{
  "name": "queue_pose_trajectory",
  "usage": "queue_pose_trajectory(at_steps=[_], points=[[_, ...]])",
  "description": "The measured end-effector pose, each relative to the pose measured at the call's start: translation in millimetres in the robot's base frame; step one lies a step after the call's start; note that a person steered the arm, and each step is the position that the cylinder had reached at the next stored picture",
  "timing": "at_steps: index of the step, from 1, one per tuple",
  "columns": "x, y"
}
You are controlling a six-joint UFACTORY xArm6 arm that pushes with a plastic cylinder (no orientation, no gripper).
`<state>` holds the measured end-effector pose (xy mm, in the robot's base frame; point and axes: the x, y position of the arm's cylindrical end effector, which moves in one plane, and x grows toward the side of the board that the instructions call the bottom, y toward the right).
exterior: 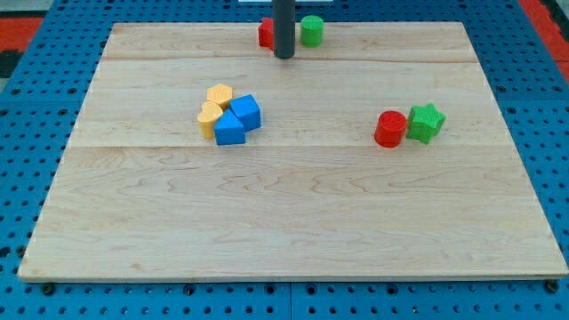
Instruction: Separate the hexagon from the heart
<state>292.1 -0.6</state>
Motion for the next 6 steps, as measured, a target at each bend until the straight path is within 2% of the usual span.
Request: queue_pose_trajectory(at_steps=[1,2,3,4,6], points=[[75.1,-28.6],[101.6,-105.3],[90.9,-162.0],[42.5,-170.8],[1.4,-122.5]])
